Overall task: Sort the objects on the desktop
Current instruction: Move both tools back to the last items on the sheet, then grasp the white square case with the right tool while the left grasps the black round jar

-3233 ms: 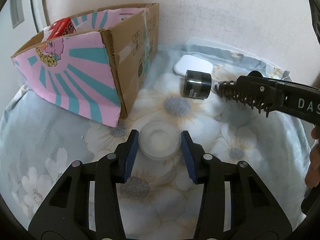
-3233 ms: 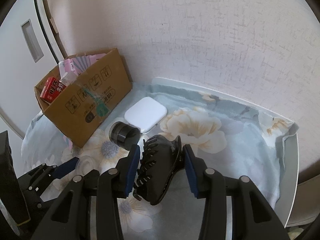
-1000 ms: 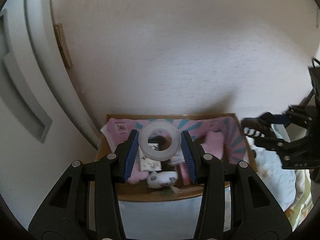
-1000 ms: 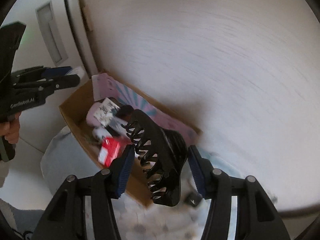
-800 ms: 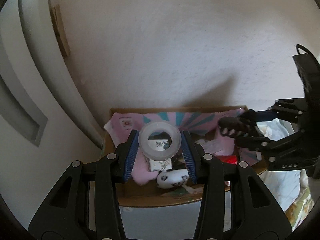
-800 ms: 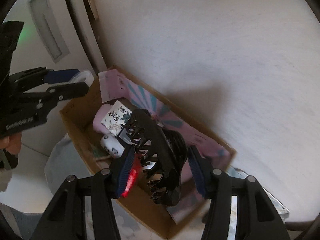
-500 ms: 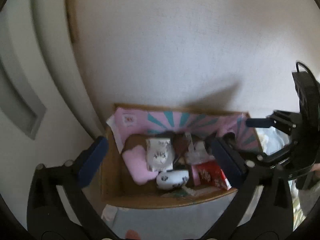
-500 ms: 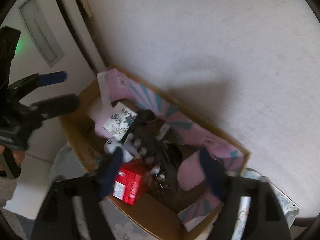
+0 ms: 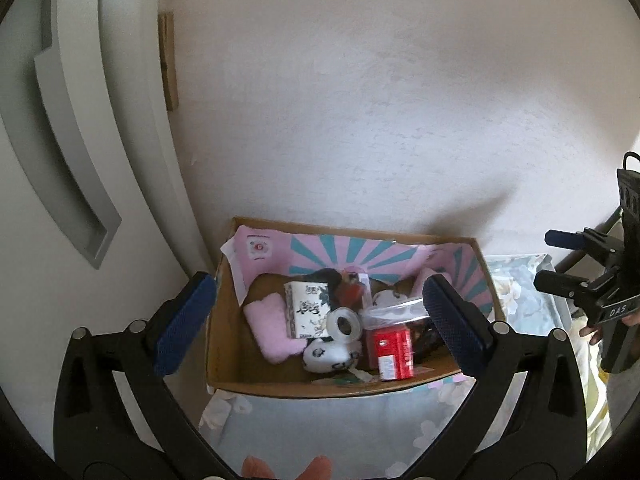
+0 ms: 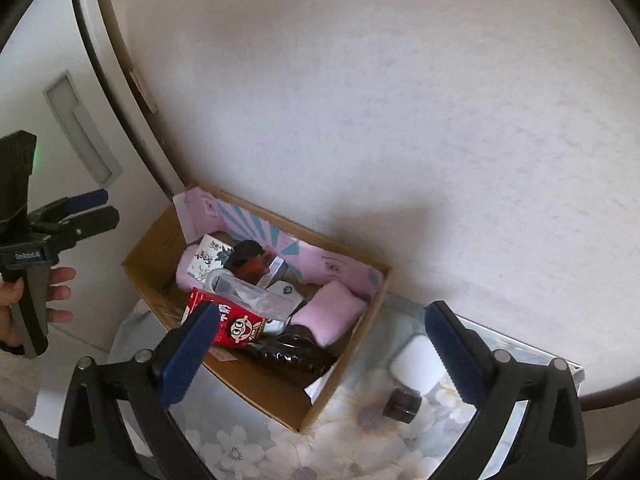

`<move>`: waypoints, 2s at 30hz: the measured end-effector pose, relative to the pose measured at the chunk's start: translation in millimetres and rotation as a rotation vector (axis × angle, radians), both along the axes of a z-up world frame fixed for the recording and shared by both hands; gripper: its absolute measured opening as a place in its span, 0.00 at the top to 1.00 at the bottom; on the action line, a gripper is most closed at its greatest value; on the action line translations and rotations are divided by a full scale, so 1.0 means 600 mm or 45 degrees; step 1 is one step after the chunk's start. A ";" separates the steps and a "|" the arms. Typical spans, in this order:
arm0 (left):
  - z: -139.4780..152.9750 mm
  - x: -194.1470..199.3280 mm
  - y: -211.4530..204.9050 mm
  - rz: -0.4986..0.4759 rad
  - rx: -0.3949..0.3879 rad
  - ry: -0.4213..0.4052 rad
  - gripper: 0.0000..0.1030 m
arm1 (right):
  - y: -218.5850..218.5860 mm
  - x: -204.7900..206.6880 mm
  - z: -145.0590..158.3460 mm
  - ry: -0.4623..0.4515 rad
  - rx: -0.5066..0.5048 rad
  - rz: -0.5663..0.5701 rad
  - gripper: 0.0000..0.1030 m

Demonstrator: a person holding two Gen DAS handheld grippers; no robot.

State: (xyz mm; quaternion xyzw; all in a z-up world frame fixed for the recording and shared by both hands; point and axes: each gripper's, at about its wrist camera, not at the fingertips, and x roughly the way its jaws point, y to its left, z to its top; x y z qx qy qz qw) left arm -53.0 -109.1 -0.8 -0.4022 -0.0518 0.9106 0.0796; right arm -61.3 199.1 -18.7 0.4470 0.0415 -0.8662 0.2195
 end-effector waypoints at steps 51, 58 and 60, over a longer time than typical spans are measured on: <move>-0.309 0.051 0.552 0.046 -0.125 -0.048 0.24 | 0.197 -0.073 -0.276 -0.140 0.232 0.748 0.40; -0.318 0.035 0.558 -0.033 -0.177 -0.075 0.25 | 0.171 -0.085 -0.282 -0.193 0.212 0.898 0.40; -0.322 0.030 0.563 -0.064 -0.200 -0.080 0.25 | 0.163 -0.088 -0.286 -0.201 0.218 0.917 0.40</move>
